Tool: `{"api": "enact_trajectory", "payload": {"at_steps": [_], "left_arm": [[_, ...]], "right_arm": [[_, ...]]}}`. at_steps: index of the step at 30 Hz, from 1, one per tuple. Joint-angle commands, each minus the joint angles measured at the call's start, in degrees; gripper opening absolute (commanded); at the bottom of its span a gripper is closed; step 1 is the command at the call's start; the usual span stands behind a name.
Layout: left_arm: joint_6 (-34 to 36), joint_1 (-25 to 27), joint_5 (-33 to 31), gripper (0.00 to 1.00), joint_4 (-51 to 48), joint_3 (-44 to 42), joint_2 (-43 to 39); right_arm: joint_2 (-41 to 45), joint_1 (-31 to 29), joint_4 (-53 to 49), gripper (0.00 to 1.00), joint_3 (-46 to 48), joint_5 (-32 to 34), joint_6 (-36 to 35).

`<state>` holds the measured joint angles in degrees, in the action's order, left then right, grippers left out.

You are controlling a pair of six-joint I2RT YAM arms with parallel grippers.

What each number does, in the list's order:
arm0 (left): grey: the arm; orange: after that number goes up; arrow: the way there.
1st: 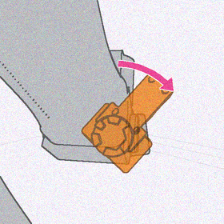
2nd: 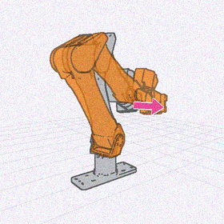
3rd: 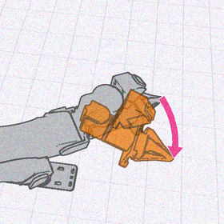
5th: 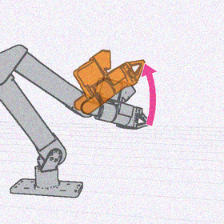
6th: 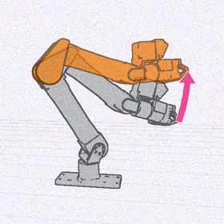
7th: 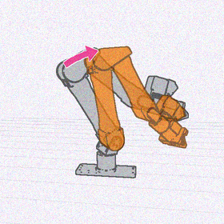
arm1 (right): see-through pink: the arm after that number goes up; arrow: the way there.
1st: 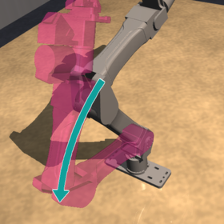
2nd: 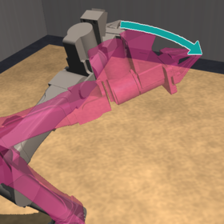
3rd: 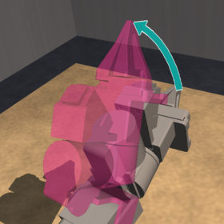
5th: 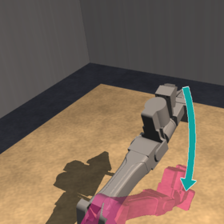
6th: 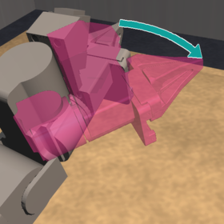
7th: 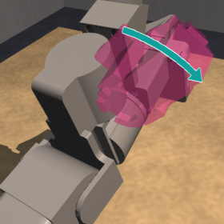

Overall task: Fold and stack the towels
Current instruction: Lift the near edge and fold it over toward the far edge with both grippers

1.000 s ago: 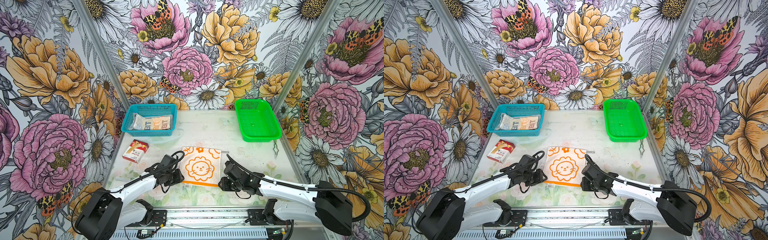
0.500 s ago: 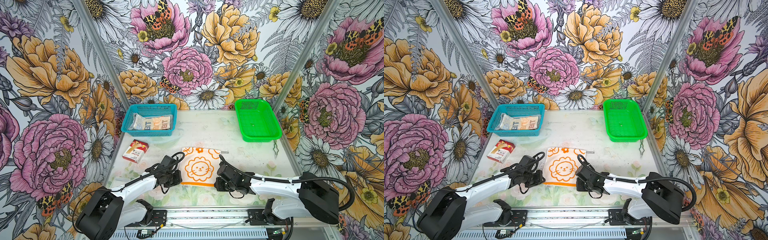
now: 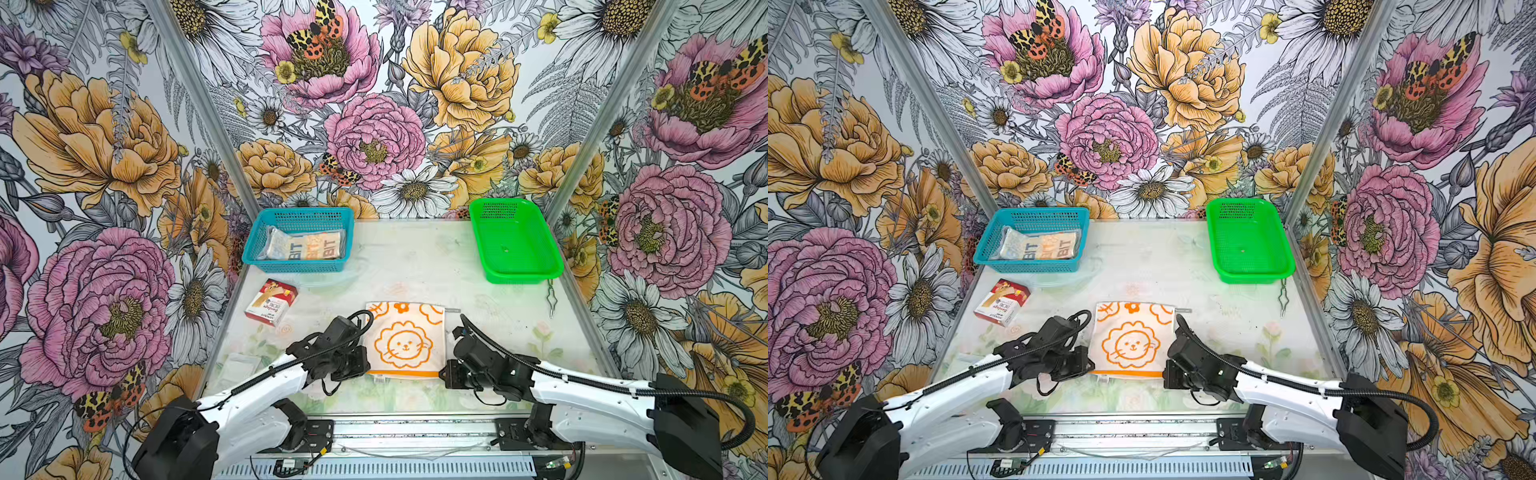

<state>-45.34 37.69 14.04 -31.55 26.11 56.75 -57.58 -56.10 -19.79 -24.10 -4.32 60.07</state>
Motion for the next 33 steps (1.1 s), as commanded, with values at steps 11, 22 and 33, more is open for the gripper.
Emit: {"api": "enact_trajectory", "payload": {"at_steps": [11,22,33], "left_arm": [[4.4,-7.1,2.6,0.0,3.3,11.1,8.4],[10.6,-13.0,4.8,0.0,3.6,18.9,17.6],[13.5,-15.6,6.0,0.0,7.0,23.1,27.9]], "right_arm": [[-13.0,13.0,-3.2,0.0,-13.3,-7.5,-14.7],[-20.5,22.2,-3.3,0.0,-20.1,-12.7,-21.7],[-30.5,25.6,-3.2,0.0,-26.1,-15.6,-25.9]]}}
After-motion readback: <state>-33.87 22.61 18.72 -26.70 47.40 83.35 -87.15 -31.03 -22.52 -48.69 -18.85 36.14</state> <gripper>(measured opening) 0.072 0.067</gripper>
